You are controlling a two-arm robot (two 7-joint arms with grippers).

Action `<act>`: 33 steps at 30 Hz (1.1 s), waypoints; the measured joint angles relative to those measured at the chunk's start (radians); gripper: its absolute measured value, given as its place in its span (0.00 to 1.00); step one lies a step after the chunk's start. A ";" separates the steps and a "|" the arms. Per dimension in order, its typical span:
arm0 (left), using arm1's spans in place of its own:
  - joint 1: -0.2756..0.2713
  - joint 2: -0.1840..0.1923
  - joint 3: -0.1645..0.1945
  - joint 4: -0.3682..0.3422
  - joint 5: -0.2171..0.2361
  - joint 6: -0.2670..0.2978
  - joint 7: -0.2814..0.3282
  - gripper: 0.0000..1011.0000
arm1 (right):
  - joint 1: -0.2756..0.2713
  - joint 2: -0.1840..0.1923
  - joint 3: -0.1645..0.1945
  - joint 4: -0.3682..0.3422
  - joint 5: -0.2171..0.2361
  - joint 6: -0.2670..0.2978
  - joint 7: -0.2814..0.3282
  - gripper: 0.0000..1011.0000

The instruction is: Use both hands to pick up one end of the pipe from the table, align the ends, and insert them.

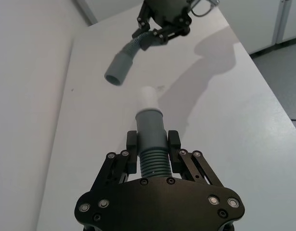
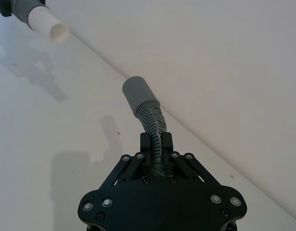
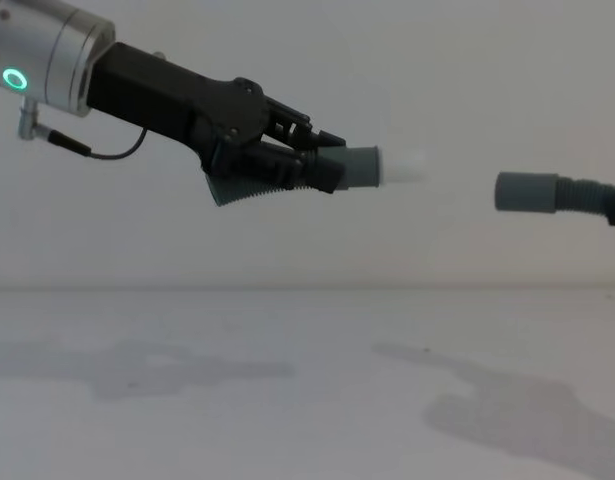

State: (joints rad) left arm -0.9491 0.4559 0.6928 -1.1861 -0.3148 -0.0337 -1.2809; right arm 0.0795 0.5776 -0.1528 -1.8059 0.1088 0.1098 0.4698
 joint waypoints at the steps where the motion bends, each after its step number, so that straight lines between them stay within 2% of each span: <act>1: -0.002 0.000 0.001 0.001 0.000 -0.002 -0.003 0.36 | -0.002 0.003 0.004 -0.001 0.006 0.000 0.003 0.11; 8: -0.017 -0.001 0.008 0.009 0.003 -0.011 -0.023 0.36 | -0.021 0.039 0.038 -0.019 0.052 0.019 0.033 0.11; 17: -0.028 -0.002 0.014 0.015 0.005 -0.018 -0.037 0.36 | -0.038 0.081 0.044 -0.037 0.085 0.048 0.075 0.10; 25: -0.033 -0.003 0.016 0.017 0.005 -0.020 -0.043 0.36 | -0.046 0.097 0.039 -0.058 0.122 0.059 0.111 0.10; 33: -0.035 -0.003 0.017 0.018 0.006 -0.022 -0.046 0.36 | -0.046 0.096 0.035 -0.087 0.170 0.071 0.138 0.10</act>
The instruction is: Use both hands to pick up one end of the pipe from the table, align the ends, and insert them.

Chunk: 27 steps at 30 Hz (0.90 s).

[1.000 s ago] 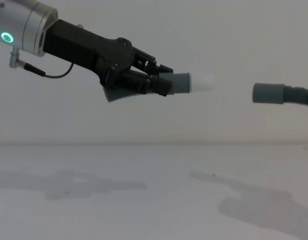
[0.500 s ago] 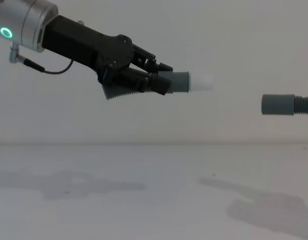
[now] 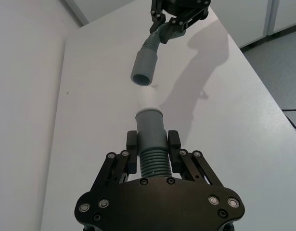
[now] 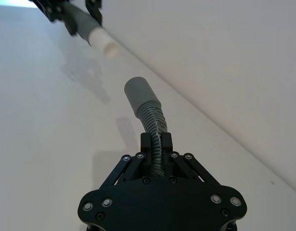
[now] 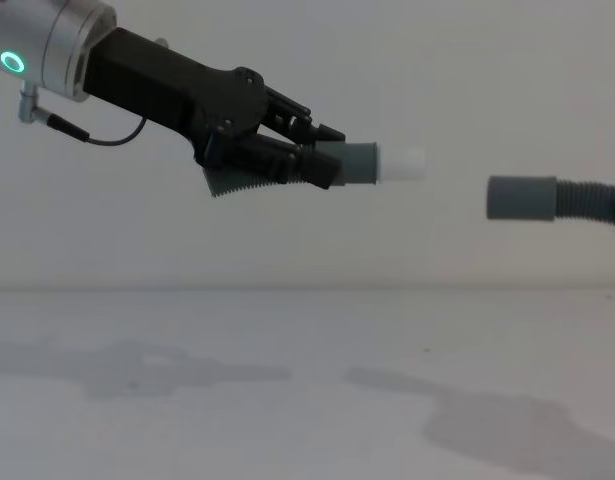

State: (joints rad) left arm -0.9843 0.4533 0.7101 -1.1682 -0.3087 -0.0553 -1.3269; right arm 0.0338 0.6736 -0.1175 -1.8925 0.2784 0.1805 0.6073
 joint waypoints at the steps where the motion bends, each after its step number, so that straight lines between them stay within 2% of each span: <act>1: 0.000 0.000 0.000 0.000 0.000 0.000 0.000 0.36 | 0.001 -0.001 0.000 -0.004 0.005 0.001 0.002 0.10; 14: -0.001 0.000 0.001 0.001 0.000 -0.001 -0.003 0.36 | 0.011 -0.005 -0.006 -0.047 0.064 0.012 0.026 0.10; 27: -0.002 0.000 0.001 0.001 0.000 -0.002 -0.003 0.36 | 0.020 -0.006 -0.036 -0.055 0.065 0.008 0.022 0.10</act>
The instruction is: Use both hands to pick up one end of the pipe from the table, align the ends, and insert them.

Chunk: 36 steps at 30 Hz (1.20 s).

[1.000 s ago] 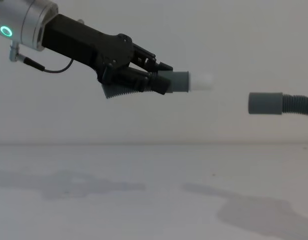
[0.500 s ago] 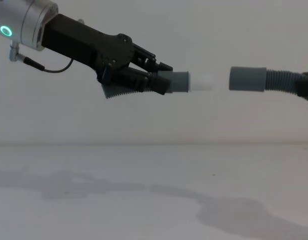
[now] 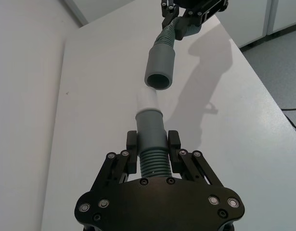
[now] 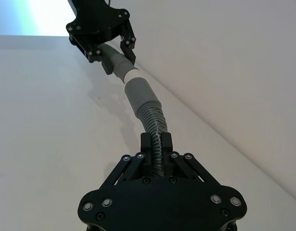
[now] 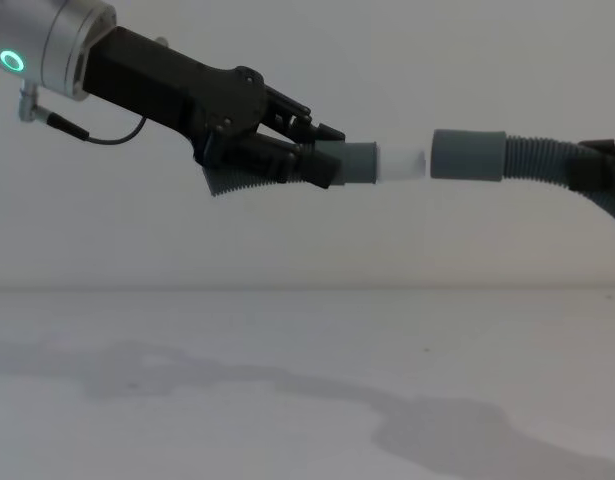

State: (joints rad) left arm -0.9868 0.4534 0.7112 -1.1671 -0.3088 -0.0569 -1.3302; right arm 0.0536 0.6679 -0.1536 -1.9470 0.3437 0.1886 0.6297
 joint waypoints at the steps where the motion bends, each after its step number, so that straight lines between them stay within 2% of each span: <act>1: 0.000 0.000 0.000 0.000 0.000 0.000 0.000 0.36 | 0.002 -0.002 -0.003 0.001 -0.001 -0.002 -0.004 0.10; 15: 0.000 0.001 0.000 0.000 0.000 0.000 0.000 0.36 | 0.036 -0.026 -0.032 0.010 -0.009 -0.015 -0.038 0.10; 36: 0.000 0.000 0.000 0.000 0.000 0.000 0.000 0.36 | 0.071 -0.008 -0.077 0.045 -0.057 -0.032 -0.065 0.09</act>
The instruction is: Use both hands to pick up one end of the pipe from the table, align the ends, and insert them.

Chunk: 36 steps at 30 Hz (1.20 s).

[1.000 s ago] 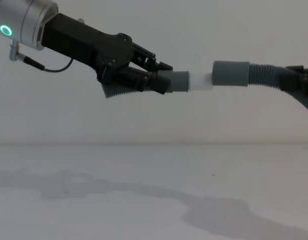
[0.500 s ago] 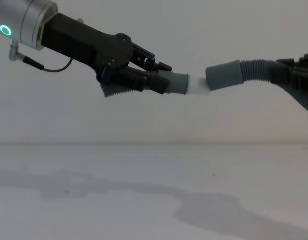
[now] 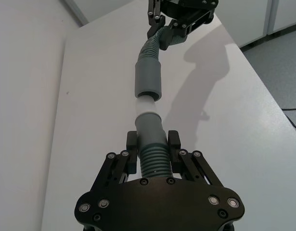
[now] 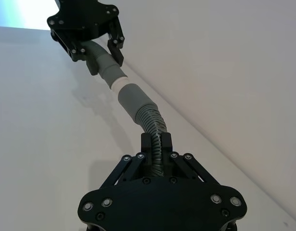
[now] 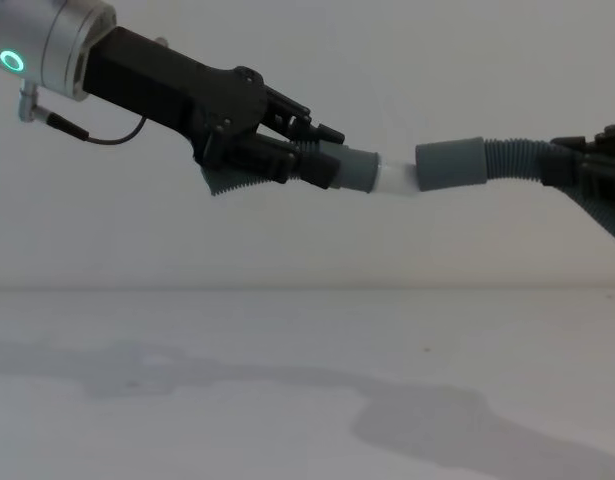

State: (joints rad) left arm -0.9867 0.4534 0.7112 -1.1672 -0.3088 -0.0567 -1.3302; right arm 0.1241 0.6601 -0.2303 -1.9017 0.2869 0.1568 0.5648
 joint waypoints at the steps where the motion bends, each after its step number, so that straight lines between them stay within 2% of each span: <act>1: 0.000 0.000 0.000 0.000 0.000 0.000 0.000 0.36 | 0.001 0.001 -0.001 0.001 -0.001 0.000 -0.001 0.09; 36: 0.000 -0.001 0.000 0.000 0.000 0.000 0.000 0.36 | 0.019 0.038 -0.027 0.010 0.007 -0.007 -0.016 0.09</act>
State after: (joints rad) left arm -0.9867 0.4525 0.7112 -1.1672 -0.3087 -0.0568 -1.3302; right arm 0.1432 0.6985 -0.2570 -1.8917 0.2939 0.1496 0.5490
